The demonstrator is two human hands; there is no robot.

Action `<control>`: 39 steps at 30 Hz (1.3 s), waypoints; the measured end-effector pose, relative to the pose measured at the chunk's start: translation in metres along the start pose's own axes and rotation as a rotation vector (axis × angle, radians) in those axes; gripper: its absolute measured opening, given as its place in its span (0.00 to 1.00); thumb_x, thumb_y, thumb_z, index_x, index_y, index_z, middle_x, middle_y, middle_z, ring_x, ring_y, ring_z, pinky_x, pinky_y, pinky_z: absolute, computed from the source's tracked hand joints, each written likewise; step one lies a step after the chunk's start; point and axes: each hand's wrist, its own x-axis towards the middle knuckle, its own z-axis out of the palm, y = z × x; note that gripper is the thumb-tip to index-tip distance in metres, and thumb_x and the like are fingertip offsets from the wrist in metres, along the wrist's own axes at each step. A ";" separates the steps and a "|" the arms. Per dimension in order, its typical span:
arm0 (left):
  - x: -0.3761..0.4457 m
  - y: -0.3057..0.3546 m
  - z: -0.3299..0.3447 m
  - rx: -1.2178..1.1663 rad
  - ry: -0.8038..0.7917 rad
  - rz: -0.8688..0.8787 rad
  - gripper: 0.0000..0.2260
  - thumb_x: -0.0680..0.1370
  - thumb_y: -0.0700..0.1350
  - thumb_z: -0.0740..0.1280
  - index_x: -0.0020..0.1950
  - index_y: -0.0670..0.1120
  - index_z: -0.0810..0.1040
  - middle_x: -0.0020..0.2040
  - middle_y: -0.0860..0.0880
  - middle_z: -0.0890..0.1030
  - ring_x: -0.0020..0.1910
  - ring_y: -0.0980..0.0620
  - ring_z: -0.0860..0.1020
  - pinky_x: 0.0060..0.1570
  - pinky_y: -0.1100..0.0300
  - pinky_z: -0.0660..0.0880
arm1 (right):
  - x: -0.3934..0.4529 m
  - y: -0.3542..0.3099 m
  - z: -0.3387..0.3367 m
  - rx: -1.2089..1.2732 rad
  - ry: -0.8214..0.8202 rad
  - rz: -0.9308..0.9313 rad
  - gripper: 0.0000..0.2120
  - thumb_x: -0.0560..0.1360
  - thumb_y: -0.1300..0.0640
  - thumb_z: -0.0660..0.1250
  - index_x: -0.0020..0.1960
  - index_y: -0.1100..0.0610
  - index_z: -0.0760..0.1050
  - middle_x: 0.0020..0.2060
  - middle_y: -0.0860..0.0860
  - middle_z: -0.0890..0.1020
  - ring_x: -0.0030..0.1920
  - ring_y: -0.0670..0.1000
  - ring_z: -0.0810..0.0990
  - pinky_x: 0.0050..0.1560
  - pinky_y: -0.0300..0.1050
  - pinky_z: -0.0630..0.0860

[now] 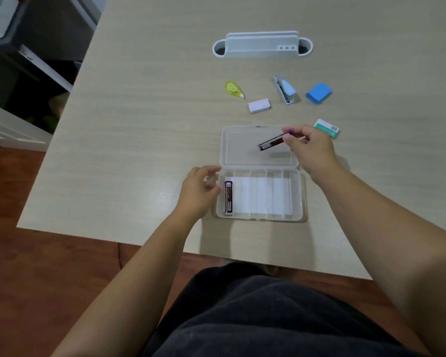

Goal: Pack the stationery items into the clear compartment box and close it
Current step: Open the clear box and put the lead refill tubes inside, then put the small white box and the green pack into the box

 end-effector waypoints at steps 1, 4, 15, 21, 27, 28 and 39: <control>-0.001 -0.002 0.000 -0.049 0.016 -0.034 0.18 0.73 0.41 0.70 0.59 0.58 0.77 0.52 0.55 0.76 0.37 0.66 0.77 0.39 0.77 0.72 | -0.003 -0.005 0.002 0.011 -0.042 -0.008 0.09 0.75 0.57 0.68 0.54 0.49 0.81 0.35 0.41 0.76 0.33 0.41 0.71 0.41 0.32 0.70; 0.002 -0.008 0.000 -0.221 -0.018 -0.182 0.16 0.74 0.41 0.70 0.60 0.54 0.78 0.53 0.52 0.81 0.48 0.56 0.81 0.49 0.62 0.78 | -0.012 -0.017 0.015 -0.029 -0.263 0.002 0.11 0.75 0.58 0.68 0.57 0.51 0.81 0.39 0.45 0.80 0.36 0.43 0.74 0.41 0.32 0.72; 0.005 -0.007 -0.002 -0.512 -0.113 -0.312 0.16 0.76 0.33 0.67 0.64 0.38 0.76 0.52 0.38 0.78 0.50 0.46 0.78 0.55 0.50 0.77 | -0.034 -0.012 0.079 -0.356 -0.494 -0.020 0.07 0.67 0.57 0.76 0.45 0.52 0.82 0.35 0.49 0.81 0.36 0.46 0.78 0.34 0.33 0.70; 0.006 -0.014 -0.003 -0.493 -0.122 -0.318 0.15 0.75 0.36 0.69 0.62 0.40 0.78 0.48 0.45 0.80 0.46 0.52 0.78 0.46 0.63 0.76 | -0.039 -0.005 0.081 -0.483 -0.524 -0.132 0.12 0.68 0.54 0.76 0.51 0.53 0.83 0.39 0.46 0.79 0.40 0.45 0.76 0.36 0.28 0.67; 0.017 -0.012 -0.003 -0.496 -0.075 -0.309 0.13 0.74 0.36 0.70 0.56 0.49 0.80 0.45 0.50 0.81 0.43 0.54 0.80 0.50 0.60 0.76 | -0.029 -0.003 0.055 -0.373 -0.379 -0.091 0.07 0.73 0.57 0.70 0.50 0.49 0.82 0.36 0.43 0.77 0.34 0.41 0.74 0.34 0.31 0.69; 0.019 -0.011 -0.003 -0.487 -0.049 -0.291 0.13 0.74 0.35 0.70 0.56 0.49 0.80 0.45 0.50 0.80 0.43 0.55 0.80 0.49 0.61 0.76 | -0.025 -0.002 0.048 -0.358 -0.342 -0.077 0.07 0.74 0.57 0.68 0.49 0.49 0.82 0.35 0.42 0.76 0.33 0.41 0.73 0.33 0.32 0.69; 0.076 0.072 0.030 -0.121 -0.105 -0.018 0.11 0.74 0.41 0.67 0.54 0.52 0.81 0.48 0.54 0.77 0.43 0.56 0.76 0.38 0.66 0.71 | 0.024 0.015 -0.020 -0.360 0.110 0.061 0.10 0.72 0.61 0.65 0.47 0.52 0.82 0.37 0.48 0.80 0.36 0.46 0.75 0.43 0.35 0.68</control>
